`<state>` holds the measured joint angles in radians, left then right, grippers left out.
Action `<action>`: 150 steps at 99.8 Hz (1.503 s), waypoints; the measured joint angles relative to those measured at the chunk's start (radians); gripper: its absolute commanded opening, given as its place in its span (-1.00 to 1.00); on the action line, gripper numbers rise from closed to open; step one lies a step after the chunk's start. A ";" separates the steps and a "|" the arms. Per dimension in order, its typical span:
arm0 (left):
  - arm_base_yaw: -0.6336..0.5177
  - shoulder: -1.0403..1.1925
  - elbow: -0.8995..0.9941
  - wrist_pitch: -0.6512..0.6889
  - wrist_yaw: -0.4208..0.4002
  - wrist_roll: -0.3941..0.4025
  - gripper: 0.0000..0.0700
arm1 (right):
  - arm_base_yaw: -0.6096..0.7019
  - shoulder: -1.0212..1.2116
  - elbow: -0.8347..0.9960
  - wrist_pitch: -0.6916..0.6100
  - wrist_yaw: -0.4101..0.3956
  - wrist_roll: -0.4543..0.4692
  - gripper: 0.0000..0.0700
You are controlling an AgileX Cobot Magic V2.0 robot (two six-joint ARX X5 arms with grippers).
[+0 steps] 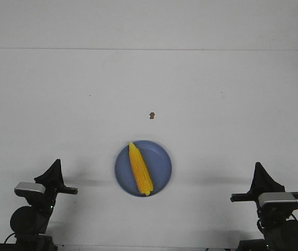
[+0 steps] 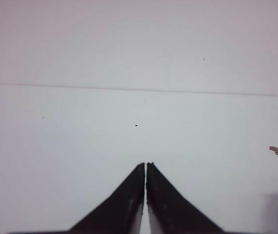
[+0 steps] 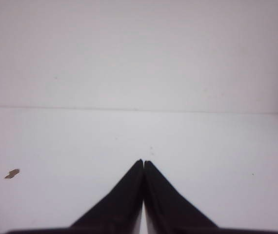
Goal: Place corn on plate with both arms
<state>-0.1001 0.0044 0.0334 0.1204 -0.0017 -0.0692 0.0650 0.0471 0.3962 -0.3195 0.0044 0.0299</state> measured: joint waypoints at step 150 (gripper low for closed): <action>0.000 0.000 0.000 0.000 0.000 0.000 -0.96 | -0.052 -0.045 -0.381 0.452 -0.031 0.000 -1.00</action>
<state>-0.1001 0.0044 0.0334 0.1204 -0.0017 -0.0692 0.0128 0.0025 0.0151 0.1322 -0.0265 0.0296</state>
